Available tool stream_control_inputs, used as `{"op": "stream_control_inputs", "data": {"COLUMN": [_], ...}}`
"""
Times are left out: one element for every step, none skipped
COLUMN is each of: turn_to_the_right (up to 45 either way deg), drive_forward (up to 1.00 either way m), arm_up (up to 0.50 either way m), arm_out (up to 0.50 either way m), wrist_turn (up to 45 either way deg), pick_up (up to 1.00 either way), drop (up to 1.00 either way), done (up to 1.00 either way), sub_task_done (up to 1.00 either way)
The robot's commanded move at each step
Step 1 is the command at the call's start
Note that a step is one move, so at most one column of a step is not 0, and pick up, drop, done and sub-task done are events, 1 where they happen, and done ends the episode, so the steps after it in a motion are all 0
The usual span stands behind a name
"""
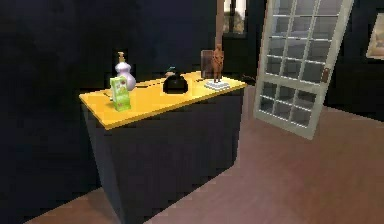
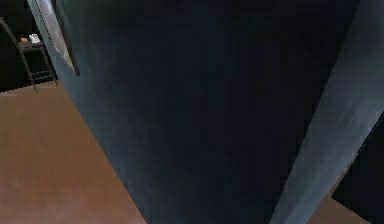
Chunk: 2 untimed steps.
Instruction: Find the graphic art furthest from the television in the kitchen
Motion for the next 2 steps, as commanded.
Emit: {"op": "stream_control_inputs", "data": {"turn_to_the_right": [-45.0,0.0], "drive_forward": [0.00,0.10], "arm_up": [0.00,0.00], "arm_out": [0.00,0.00], "wrist_turn": [0.0,0.0], "pick_up": [0.00,0.00], "drop": [0.00,0.00], "done": [0.00,0.00], "sub_task_done": [0.00,0.00]}}
